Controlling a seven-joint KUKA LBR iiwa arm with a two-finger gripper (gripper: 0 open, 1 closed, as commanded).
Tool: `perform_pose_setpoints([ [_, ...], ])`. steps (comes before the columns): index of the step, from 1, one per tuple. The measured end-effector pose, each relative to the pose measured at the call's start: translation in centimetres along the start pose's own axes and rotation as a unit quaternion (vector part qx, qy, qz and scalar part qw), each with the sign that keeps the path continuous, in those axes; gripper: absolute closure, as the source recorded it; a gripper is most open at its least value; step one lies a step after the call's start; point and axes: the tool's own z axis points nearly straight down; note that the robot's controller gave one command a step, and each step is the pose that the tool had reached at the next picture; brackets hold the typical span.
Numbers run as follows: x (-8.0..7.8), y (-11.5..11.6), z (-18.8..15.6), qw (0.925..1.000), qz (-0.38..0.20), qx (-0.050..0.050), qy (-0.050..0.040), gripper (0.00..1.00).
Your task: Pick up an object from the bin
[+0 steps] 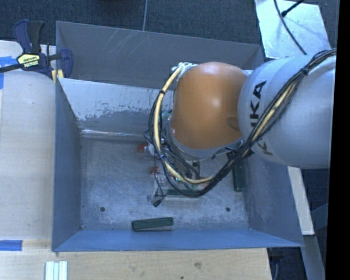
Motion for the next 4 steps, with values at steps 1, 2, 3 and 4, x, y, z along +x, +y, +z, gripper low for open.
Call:
perform_pose_setpoints([
  [1, -0.2, -0.1, -0.4, 1.0000, 0.002, -0.001, -0.0040, 1.00],
  [2, -0.2, -0.1, -0.4, 1.0000, 0.002, -0.001, -0.0040, 0.00],
  [3, 2.1, -8.1, 6.5, 0.9839, -0.178, 0.001, -0.0012, 0.00],
  [4, -5.6, -10.4, 11.9, 0.9885, -0.151, 0.001, -0.0052, 0.00],
])
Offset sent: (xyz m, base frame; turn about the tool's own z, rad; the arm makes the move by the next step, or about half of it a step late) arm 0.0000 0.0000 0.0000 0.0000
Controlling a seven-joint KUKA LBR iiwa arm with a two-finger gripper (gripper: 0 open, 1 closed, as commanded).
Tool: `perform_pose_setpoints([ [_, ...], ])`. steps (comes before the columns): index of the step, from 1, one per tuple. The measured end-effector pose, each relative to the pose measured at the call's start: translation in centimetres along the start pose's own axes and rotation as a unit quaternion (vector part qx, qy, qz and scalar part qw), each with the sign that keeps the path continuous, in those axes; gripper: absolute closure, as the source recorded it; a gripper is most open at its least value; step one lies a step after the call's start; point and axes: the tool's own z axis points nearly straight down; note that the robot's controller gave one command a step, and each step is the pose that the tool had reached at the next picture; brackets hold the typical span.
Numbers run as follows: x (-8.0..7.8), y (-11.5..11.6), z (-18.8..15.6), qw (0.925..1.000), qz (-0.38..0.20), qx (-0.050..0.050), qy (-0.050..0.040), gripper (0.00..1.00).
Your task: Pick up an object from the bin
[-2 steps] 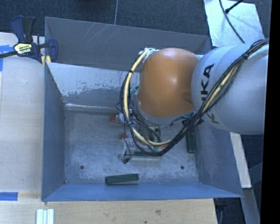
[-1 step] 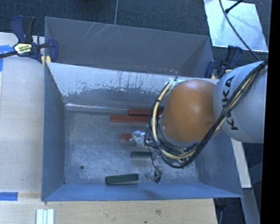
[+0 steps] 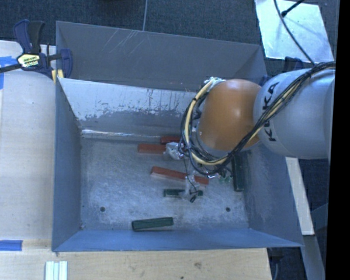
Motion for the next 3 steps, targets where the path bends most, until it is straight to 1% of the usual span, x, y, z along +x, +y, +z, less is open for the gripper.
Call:
perform_pose_setpoints([
  [1, 1.7, -1.0, 2.1, 1.0000, 0.007, -0.001, 0.0019, 0.00],
  [2, 1.3, -1.1, 1.6, 1.0000, 0.007, -0.001, -0.0029, 1.00],
  [3, 2.1, 0.3, -14.0, 0.9998, 0.020, 0.001, -0.0036, 1.00],
])
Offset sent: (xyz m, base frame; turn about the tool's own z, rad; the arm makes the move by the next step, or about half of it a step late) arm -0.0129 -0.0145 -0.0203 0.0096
